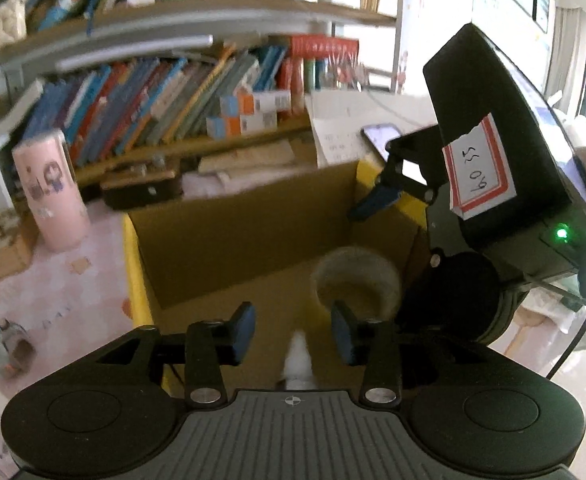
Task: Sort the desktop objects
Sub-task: 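Lower both held items into the yellow box and open both tools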
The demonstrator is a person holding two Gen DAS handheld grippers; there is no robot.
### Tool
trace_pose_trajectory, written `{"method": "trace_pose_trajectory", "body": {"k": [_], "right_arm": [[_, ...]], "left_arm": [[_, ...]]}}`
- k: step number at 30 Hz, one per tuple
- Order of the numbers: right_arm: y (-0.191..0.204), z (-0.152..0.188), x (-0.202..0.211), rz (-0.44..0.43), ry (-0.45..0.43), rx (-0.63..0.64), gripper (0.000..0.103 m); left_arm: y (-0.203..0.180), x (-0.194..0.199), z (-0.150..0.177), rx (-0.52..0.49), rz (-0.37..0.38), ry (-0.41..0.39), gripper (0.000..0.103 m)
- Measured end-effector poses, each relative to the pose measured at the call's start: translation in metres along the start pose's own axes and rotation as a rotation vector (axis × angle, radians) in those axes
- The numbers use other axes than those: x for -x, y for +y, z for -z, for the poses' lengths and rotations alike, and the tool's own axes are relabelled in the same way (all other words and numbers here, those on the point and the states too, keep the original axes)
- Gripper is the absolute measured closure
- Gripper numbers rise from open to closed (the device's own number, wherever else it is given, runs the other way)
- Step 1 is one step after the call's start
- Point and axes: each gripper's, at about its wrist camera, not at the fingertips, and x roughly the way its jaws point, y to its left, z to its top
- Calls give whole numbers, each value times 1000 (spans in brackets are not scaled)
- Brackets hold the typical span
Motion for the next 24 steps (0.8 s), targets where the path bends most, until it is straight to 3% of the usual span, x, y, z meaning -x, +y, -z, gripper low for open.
{"method": "trace_pose_trajectory", "body": {"k": [9, 17, 21, 24], "right_arm": [[-13, 5, 52, 89, -154, -224, 9], [4, 21, 127, 209, -357, -479, 9], [12, 36, 147, 242, -415, -688, 5], [16, 49, 150, 249, -410, -874, 5]], "left_arm": [[-1, 47, -4, -12, -55, -138, 33], [10, 89, -3, 70, -92, -230, 19], [13, 105, 3, 89, -119, -261, 16], [16, 113, 11, 92, -137, -265, 15]]}}
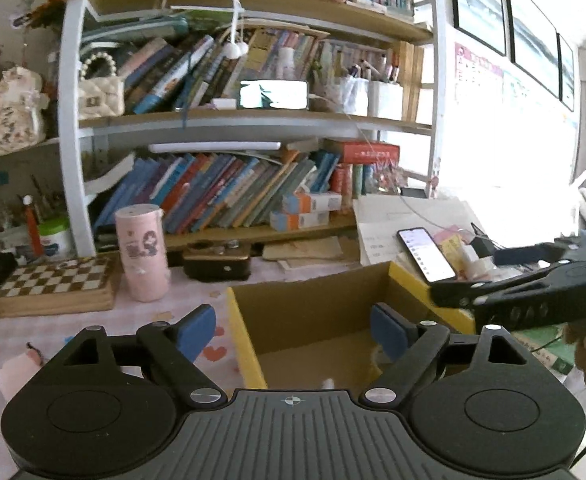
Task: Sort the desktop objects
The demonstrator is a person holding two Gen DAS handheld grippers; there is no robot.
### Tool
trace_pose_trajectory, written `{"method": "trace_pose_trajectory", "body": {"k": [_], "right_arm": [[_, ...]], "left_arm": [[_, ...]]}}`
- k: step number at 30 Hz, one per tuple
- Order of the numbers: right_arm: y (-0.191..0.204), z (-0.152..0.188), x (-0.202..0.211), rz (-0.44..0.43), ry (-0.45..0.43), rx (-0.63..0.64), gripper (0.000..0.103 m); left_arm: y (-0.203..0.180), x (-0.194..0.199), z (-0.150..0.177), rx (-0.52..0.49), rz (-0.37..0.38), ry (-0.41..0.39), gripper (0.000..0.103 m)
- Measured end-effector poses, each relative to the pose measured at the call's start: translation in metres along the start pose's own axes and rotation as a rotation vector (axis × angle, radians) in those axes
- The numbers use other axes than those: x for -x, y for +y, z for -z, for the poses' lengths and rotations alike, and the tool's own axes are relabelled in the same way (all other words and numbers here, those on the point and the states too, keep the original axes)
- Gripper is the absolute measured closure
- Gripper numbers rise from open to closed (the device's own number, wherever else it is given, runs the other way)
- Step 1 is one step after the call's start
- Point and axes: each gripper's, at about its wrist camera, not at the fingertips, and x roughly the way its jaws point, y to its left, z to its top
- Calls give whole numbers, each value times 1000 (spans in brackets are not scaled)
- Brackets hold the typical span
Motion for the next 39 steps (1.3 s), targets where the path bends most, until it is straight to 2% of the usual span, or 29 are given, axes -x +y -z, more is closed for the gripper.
{"method": "trace_pose_trajectory", "body": {"k": [4, 9, 17, 25, 39], "right_arm": [[-5, 21, 12, 89, 15, -140, 6], [3, 45, 23, 144, 42, -163, 6], [33, 74, 26, 136, 108, -153, 6], [58, 85, 31, 142, 140, -105, 5], [119, 110, 51, 157, 216, -175, 5]], "left_arm": [[7, 10, 9, 12, -31, 7, 14], [15, 17, 24, 29, -66, 32, 13], [25, 26, 47, 38, -102, 76, 13], [31, 39, 61, 31, -71, 93, 12], [65, 73, 85, 31, -23, 168, 11]]}}
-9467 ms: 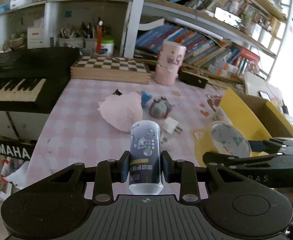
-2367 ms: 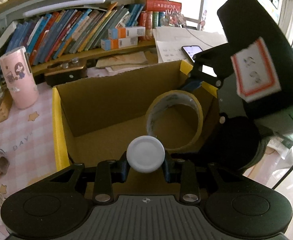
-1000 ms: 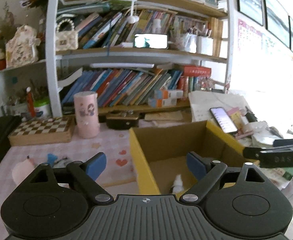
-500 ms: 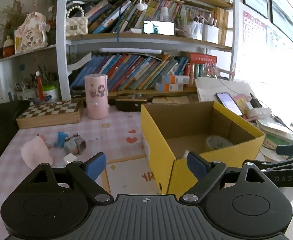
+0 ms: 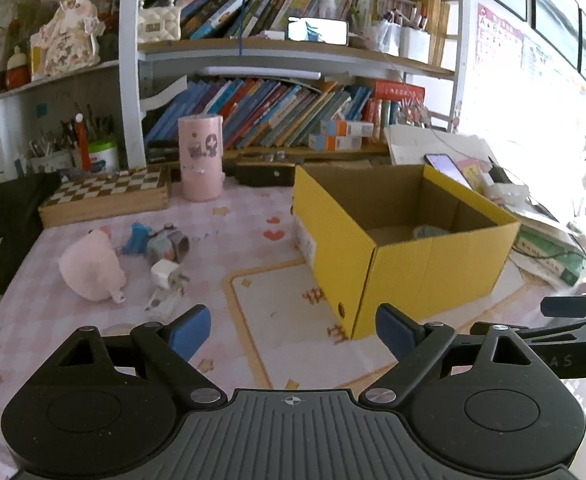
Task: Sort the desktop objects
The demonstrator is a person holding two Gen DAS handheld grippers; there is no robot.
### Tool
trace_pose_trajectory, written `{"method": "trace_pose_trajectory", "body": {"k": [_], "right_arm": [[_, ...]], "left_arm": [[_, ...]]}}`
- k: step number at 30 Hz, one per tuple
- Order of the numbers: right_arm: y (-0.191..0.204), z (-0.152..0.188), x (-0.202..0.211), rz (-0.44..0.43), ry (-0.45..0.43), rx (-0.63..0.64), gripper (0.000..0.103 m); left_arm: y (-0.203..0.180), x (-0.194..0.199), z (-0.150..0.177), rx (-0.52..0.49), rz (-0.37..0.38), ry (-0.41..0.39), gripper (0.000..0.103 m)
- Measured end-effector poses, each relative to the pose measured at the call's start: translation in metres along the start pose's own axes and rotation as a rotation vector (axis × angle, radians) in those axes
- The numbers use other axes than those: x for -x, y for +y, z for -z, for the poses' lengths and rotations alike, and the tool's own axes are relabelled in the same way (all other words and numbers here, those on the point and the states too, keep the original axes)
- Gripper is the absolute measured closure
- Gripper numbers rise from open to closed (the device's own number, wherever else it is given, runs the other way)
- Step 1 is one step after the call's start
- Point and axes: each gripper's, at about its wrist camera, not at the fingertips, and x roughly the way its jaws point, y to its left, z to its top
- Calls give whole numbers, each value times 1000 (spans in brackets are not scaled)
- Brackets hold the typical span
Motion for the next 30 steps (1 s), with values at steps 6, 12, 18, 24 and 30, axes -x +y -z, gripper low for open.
{"method": "trace_pose_trajectory", "body": {"k": [6, 12, 18, 24, 30], "right_arm": [[28, 16, 17, 5, 10, 14, 5], [50, 33, 35, 22, 16, 9, 5], [69, 48, 48, 28, 29, 5, 5], [88, 60, 53, 11, 55, 9, 5], [111, 69, 53, -24, 81, 27, 5]], "left_arm": [[16, 17, 11, -15, 16, 17, 11], [30, 33, 23, -21, 37, 30, 10], [42, 48, 35, -28, 50, 42, 10], [55, 58, 44, -33, 46, 58, 9], [71, 68, 55, -27, 23, 85, 7]]}}
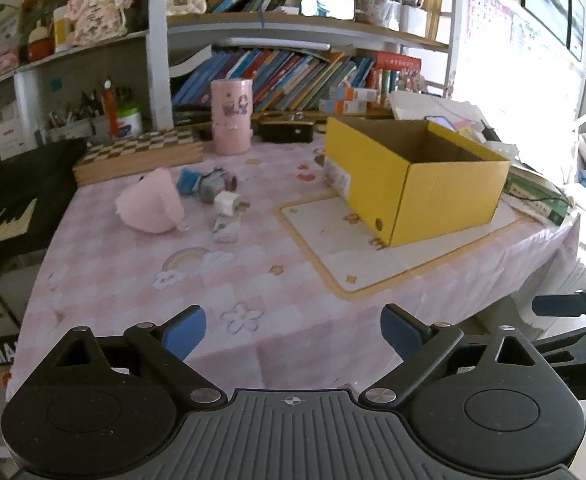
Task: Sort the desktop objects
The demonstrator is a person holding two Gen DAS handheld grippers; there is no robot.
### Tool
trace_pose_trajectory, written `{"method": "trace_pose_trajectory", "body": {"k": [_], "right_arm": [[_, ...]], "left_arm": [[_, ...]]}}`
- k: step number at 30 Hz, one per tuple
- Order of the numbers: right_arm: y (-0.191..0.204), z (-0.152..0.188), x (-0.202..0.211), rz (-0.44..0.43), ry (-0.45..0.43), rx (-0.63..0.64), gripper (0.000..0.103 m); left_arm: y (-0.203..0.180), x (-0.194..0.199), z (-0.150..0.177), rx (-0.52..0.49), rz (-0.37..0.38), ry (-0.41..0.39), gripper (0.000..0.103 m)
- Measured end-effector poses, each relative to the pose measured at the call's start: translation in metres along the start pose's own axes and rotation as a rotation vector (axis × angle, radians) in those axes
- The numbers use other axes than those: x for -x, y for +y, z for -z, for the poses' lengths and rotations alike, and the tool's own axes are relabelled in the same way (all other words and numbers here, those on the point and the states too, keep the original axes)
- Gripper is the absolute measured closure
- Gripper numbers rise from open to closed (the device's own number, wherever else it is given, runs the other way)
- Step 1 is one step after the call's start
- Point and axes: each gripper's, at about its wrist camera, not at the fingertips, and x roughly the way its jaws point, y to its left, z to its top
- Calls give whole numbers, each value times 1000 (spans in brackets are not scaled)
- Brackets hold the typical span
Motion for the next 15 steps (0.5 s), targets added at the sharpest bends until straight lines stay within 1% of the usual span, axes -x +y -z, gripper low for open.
{"method": "trace_pose_trajectory", "body": {"k": [5, 15], "right_arm": [[20, 4, -2, -34, 15, 29, 5], [56, 5, -4, -99, 15, 128, 5]], "left_arm": [[13, 8, 11, 13, -23, 18, 7], [40, 22, 23, 84, -76, 16, 7]]}}
